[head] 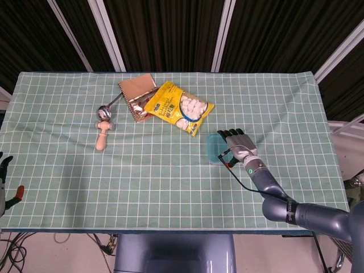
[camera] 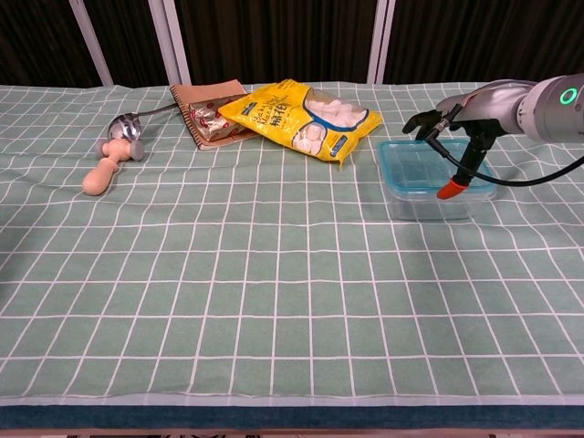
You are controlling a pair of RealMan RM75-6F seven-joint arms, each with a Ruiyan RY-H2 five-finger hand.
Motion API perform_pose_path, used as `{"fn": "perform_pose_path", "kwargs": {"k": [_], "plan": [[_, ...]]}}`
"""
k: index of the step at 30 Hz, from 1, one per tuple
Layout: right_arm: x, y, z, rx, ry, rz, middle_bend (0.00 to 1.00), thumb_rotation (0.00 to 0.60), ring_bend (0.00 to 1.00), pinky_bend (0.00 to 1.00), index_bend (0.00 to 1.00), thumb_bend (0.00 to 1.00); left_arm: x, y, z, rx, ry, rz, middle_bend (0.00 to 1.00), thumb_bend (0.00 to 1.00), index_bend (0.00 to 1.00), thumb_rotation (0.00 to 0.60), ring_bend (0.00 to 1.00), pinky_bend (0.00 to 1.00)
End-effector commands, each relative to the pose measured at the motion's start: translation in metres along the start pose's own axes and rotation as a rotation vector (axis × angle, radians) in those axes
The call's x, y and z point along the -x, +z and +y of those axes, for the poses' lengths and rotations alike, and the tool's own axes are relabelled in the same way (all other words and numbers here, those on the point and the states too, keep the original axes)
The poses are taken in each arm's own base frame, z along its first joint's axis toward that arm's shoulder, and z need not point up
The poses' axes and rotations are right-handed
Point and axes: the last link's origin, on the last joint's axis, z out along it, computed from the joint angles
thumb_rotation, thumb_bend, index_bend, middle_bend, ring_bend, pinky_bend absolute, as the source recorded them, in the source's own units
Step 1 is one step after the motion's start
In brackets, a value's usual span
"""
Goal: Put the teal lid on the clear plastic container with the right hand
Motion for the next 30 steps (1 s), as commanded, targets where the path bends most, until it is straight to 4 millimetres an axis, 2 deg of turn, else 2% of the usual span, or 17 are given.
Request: {"fn": "perform_pose_path", "kwargs": {"k": [1,30], "plan": [[0.0006,-0.0002,0.0,-0.001,-0.002,-0.002,0.37,0.6,0.06,0.0,0.01,0.34,0.0001,0.0,0.0002,0.0,0.0,-0.001,0.0,0.34,0.13,0.6,0.0,0.0],[0.0036,0.0025,-0.0003,-0.006,0.003,-0.011,0.37,0.6,0.06,0.0,0.01,0.34,-0.0001,0.0007,0.0001,-0.002,0.001,0.0,0.0,0.34,0.13,0.6,0.0,0.0]]}}
